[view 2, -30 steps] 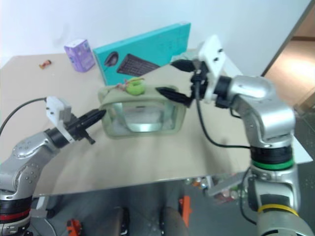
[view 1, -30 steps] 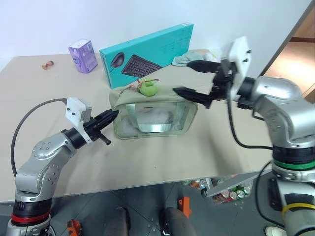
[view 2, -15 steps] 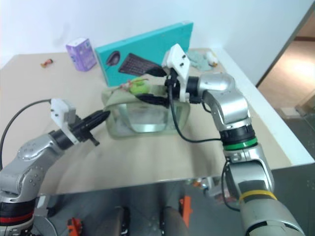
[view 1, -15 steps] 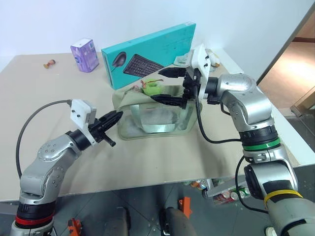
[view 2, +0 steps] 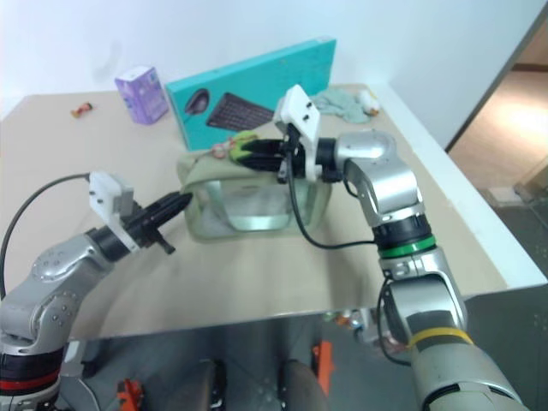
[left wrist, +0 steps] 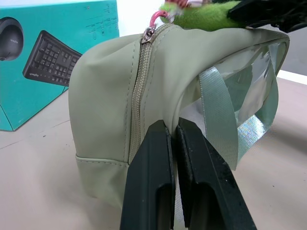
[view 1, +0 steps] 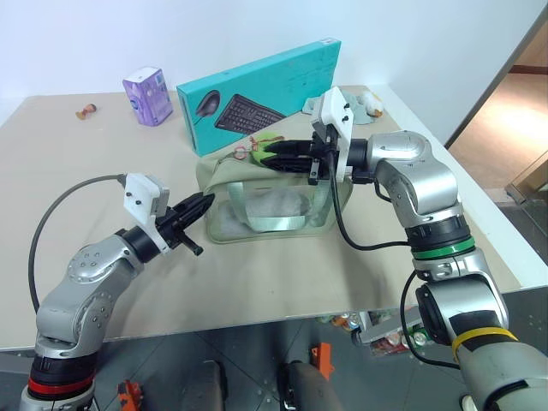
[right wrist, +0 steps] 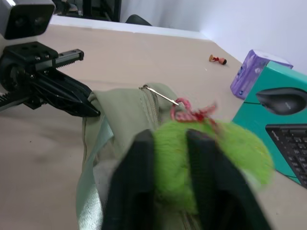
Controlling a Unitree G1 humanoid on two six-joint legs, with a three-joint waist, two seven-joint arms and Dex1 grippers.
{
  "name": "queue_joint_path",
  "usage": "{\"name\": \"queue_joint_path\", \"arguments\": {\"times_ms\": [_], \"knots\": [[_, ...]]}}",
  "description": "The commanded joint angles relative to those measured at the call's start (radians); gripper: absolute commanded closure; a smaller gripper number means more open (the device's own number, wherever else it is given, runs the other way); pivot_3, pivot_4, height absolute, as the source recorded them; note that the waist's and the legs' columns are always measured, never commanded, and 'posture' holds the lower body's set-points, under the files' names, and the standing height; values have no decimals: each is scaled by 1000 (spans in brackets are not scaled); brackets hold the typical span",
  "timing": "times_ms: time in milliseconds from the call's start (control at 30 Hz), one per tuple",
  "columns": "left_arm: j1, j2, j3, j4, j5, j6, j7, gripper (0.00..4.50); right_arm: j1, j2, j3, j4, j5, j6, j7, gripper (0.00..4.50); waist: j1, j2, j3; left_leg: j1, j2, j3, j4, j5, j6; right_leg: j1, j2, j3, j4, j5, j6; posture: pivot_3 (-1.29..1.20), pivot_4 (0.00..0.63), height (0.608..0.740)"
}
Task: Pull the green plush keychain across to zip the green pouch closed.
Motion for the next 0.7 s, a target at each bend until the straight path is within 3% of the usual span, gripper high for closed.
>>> {"name": "queue_joint_path", "arguments": {"times_ms": [33, 700], "knots": [[-13, 5, -9, -29, -4, 4, -3, 4500, -26, -5, -16, -11, -6, -9, 8, 4454, 0, 0, 0, 0, 0, 0, 0, 0, 0, 0, 0, 0, 0, 0, 0, 0, 150, 740], [-27, -13, -25, -11, 19, 13, 17, 4500, -128, -14, -111, -34, -7, -107, -45, 4454, 1, 0, 0, 0, 0, 0, 0, 0, 0, 0, 0, 0, 0, 0, 0, 0, 150, 740]]}}
